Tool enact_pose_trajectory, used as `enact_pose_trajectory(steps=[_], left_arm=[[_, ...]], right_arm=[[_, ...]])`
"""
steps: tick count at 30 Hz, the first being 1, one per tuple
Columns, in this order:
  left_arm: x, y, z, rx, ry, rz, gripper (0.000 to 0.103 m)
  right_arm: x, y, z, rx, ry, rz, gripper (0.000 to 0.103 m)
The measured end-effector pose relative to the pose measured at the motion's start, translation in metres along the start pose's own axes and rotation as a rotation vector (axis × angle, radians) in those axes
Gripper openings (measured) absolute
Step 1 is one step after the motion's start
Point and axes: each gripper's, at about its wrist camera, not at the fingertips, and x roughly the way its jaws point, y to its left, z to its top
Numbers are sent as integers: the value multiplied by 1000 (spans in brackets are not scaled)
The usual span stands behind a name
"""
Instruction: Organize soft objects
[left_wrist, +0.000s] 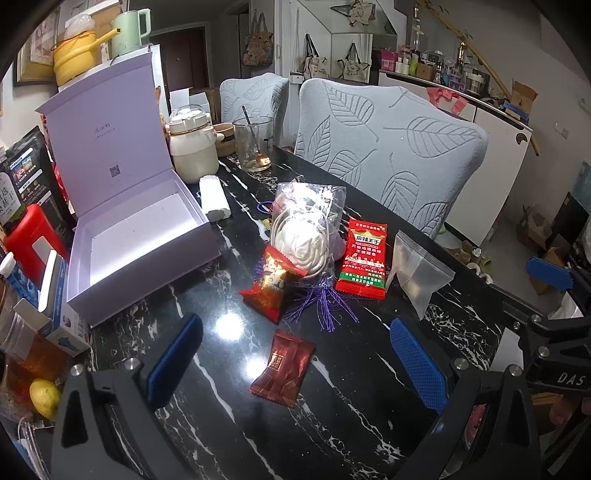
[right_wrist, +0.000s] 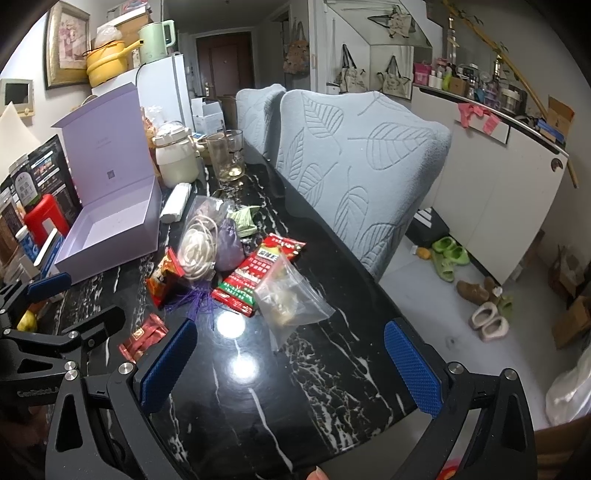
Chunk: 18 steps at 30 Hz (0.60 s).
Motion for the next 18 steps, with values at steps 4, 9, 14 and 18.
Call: enact_pose_trajectory(steps=[4, 9, 14, 18], left_arm=[[-1, 1, 1, -2, -2, 0, 103], [-2, 0, 1, 0, 0, -1, 103], [-4, 0, 1, -2, -5, -1, 103], [-6, 0, 0, 1, -7, -4, 103]], right_arm=[[0, 0, 0, -3, 1, -1, 103], [-1, 2, -1, -10, -4, -4, 103], [-1, 3, -1, -10, -1, -1, 103], [-2, 3, -1, -6, -3, -2, 103]])
